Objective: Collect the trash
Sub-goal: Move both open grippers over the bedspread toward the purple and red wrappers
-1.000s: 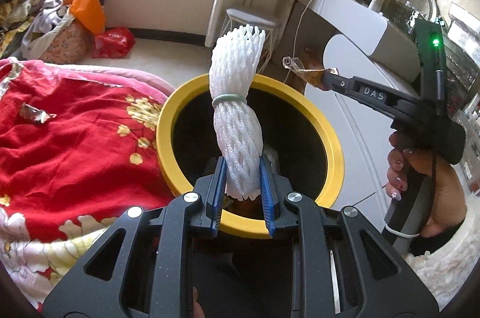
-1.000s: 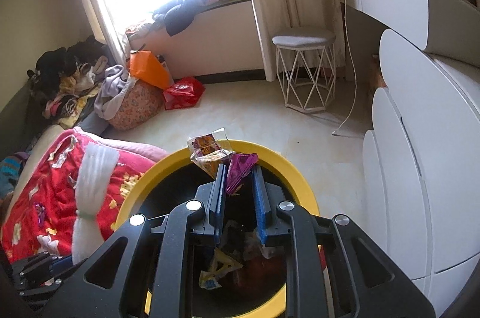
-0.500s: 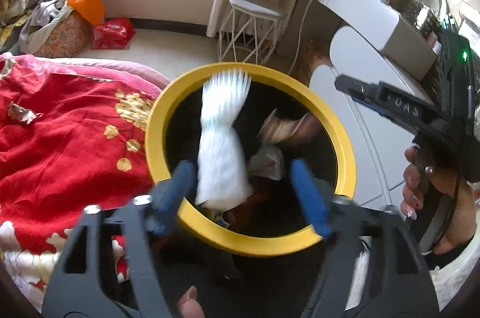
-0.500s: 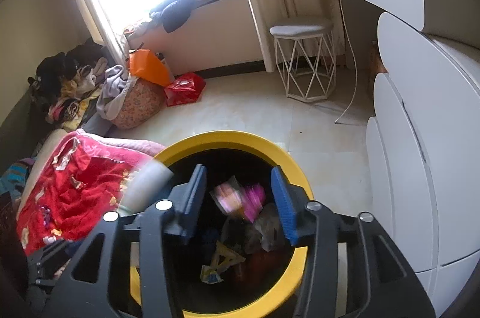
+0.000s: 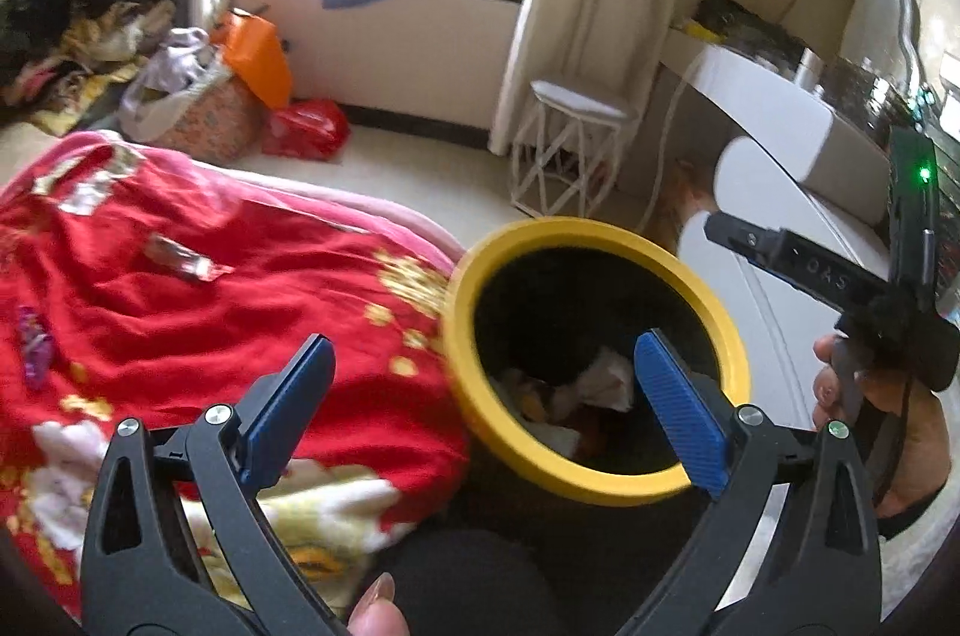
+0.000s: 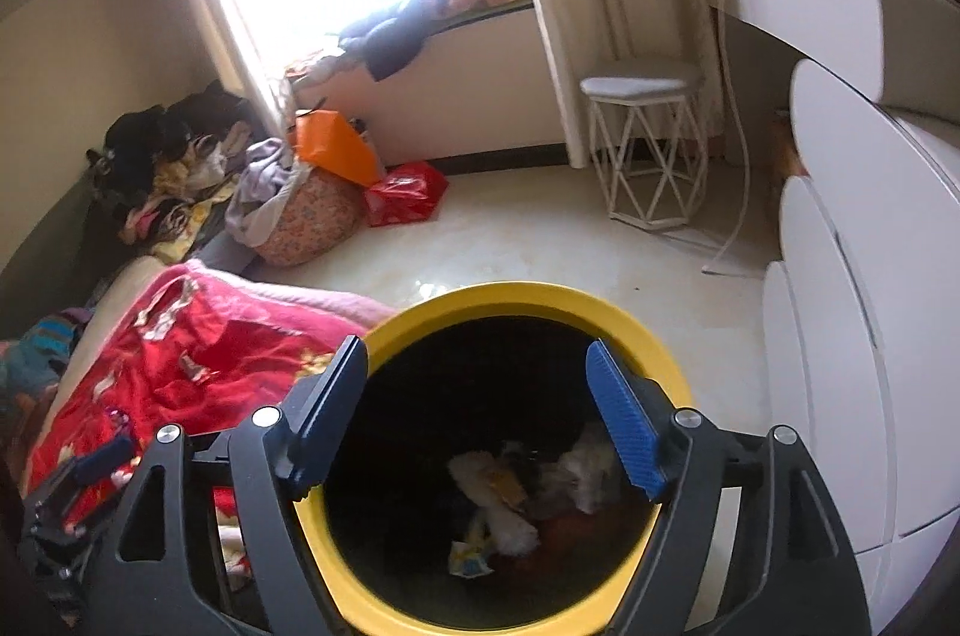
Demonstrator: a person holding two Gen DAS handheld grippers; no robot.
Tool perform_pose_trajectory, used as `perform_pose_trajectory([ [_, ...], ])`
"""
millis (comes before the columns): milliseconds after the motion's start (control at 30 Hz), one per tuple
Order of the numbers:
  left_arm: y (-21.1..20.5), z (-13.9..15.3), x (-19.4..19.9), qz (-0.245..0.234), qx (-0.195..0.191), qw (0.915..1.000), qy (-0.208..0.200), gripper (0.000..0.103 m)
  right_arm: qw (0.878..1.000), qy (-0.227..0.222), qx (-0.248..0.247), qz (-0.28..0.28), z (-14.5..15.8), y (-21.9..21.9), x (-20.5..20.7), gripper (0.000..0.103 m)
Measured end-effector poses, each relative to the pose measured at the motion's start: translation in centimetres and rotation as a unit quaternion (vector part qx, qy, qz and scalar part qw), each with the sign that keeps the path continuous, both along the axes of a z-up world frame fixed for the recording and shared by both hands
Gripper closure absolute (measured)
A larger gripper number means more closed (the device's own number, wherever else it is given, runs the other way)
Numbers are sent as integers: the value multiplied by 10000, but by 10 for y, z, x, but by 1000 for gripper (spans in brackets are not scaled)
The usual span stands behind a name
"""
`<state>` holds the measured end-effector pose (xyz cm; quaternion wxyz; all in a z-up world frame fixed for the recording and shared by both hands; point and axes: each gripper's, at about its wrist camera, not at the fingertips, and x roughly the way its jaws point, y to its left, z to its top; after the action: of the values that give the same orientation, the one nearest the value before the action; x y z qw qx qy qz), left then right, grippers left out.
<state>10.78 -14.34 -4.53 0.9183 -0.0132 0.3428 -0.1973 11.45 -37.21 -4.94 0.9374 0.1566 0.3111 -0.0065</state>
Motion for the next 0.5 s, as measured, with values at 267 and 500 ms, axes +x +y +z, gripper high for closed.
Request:
perform_pose_trajectory([
  [267,43,12,-5,435,-121,9988,-187,11,9989,-154,-139,414,18,40,-1,26],
  [500,79,19,-3,762,-335,9962,-243,11,9955,-241,-306,869,32,83,4,24],
])
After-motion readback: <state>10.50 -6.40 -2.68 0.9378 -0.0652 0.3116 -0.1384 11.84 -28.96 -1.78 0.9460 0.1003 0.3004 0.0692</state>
